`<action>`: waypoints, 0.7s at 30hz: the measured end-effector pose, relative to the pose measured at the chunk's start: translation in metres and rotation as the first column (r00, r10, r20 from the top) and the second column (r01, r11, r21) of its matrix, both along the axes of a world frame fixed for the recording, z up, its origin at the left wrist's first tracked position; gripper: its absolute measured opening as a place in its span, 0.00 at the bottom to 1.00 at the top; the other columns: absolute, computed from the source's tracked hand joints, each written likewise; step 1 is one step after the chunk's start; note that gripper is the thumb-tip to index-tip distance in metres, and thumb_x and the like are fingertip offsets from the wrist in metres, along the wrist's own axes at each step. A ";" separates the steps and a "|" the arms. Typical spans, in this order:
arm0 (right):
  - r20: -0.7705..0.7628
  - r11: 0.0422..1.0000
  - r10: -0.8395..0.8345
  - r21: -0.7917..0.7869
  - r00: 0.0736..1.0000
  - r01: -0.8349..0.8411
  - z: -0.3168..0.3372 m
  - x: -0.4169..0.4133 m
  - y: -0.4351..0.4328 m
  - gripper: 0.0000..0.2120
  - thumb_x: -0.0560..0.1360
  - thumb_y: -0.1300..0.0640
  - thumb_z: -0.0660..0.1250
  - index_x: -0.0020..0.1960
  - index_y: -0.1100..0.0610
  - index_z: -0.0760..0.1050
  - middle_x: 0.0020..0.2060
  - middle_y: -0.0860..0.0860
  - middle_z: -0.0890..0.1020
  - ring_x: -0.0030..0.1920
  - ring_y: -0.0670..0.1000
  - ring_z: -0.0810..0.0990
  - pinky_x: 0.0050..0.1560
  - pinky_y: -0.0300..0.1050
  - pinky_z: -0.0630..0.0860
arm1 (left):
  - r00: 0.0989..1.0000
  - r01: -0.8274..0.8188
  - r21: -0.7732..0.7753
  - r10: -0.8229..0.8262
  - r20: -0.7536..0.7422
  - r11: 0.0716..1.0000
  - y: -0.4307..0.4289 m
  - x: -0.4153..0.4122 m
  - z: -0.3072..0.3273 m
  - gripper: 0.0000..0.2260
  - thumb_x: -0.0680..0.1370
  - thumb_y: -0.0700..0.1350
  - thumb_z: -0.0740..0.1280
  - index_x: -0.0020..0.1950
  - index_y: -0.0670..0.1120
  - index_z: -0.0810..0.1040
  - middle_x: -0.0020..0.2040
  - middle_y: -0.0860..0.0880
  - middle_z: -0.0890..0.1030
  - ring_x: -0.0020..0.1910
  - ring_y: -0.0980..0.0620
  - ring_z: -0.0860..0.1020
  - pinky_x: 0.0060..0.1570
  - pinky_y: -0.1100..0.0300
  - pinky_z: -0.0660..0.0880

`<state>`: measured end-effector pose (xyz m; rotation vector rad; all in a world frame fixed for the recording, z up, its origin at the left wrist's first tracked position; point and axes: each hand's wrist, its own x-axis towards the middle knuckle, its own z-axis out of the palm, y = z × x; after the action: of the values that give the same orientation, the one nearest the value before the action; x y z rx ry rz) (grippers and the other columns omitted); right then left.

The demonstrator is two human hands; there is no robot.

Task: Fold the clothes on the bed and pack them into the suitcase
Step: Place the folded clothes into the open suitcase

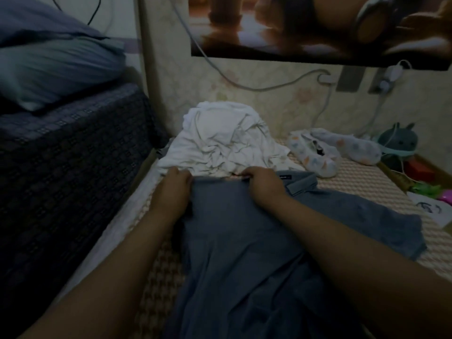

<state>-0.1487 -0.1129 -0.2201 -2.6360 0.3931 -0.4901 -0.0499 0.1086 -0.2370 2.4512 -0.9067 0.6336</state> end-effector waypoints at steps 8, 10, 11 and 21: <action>-0.152 0.969 -0.054 0.230 0.987 0.089 0.003 0.036 -0.009 0.17 0.79 0.65 0.59 0.67 0.61 0.73 0.65 0.61 0.74 0.65 0.62 0.73 0.67 0.53 0.70 | 0.940 -0.336 0.072 0.329 0.094 0.939 -0.005 0.011 0.008 0.04 0.74 0.41 0.68 0.46 0.42 0.80 0.51 0.39 0.76 0.50 0.39 0.73 0.46 0.49 0.62; -0.353 0.995 0.036 0.095 0.935 -0.003 -0.007 0.036 -0.006 0.25 0.77 0.61 0.64 0.73 0.56 0.64 0.70 0.61 0.66 0.67 0.64 0.69 0.64 0.55 0.72 | 0.986 -0.054 0.146 0.030 0.165 0.988 -0.019 0.002 0.006 0.07 0.75 0.46 0.66 0.49 0.46 0.81 0.51 0.42 0.78 0.49 0.40 0.75 0.48 0.47 0.68; -0.387 0.995 0.061 0.094 0.920 -0.027 -0.011 0.034 -0.005 0.33 0.76 0.62 0.65 0.77 0.52 0.57 0.75 0.59 0.58 0.72 0.63 0.63 0.66 0.55 0.69 | 0.990 0.113 0.202 -0.128 0.064 0.973 -0.024 -0.001 0.002 0.11 0.78 0.50 0.63 0.54 0.48 0.81 0.53 0.44 0.79 0.51 0.41 0.75 0.50 0.47 0.71; -0.114 0.967 0.133 0.235 0.985 -0.103 0.009 -0.069 -0.024 0.21 0.78 0.66 0.61 0.70 0.53 0.71 0.68 0.51 0.73 0.65 0.52 0.74 0.62 0.44 0.73 | 0.948 0.205 0.465 -0.057 -0.312 0.861 -0.049 -0.038 0.004 0.18 0.80 0.54 0.57 0.68 0.51 0.72 0.68 0.46 0.72 0.64 0.43 0.72 0.60 0.50 0.71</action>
<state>-0.2173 -0.1367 -0.2106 -2.4560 0.3091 -0.2219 -0.0881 0.0595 -0.2332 2.7840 -1.2174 -0.0269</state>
